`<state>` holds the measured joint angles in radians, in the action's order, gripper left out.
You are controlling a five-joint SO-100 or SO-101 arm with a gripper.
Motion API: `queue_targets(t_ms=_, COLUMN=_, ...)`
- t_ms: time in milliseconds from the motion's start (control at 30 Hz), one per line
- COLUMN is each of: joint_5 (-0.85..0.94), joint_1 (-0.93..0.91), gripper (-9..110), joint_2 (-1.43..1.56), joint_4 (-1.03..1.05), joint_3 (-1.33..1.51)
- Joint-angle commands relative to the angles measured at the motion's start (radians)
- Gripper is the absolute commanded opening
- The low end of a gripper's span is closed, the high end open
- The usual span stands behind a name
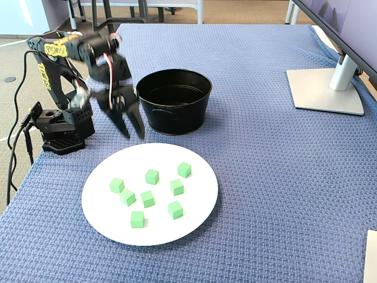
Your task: Pick up the green cubes from the white plate and place them in the black recipient
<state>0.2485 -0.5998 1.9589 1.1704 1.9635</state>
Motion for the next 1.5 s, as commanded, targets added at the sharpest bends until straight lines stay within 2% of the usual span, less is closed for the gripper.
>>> queue_targets(t_ms=0, joint_5=0.054, joint_1=-0.055, gripper=32, joint_2=-0.063, joint_4=-0.051, joint_3=0.025)
queue_targets(t_ms=233, joint_5=0.135, joint_1=-0.087, gripper=36, joint_2=-0.146, joint_4=-0.107, joint_3=0.11)
queue_targets(t_ms=533, joint_5=0.27, joint_1=-0.153, gripper=30, joint_2=-0.181, joint_4=-0.164, joint_3=0.186)
queue_targets(t_ms=867, joint_5=0.54, joint_1=-0.209, gripper=27, joint_2=-0.334, joint_4=-0.204, joint_3=0.101)
queue_targets(t_ms=1300, joint_5=0.609, joint_1=-0.268, gripper=23, joint_2=-0.514, joint_4=-0.233, joint_3=-0.094)
queue_targets(t_ms=1433, joint_5=0.609, joint_1=-0.268, gripper=20, joint_2=-0.515, joint_4=-0.235, joint_3=-0.089)
queue_targets(t_ms=1467, joint_5=0.607, joint_1=-0.27, gripper=15, joint_2=-0.512, joint_4=-0.238, joint_3=-0.086)
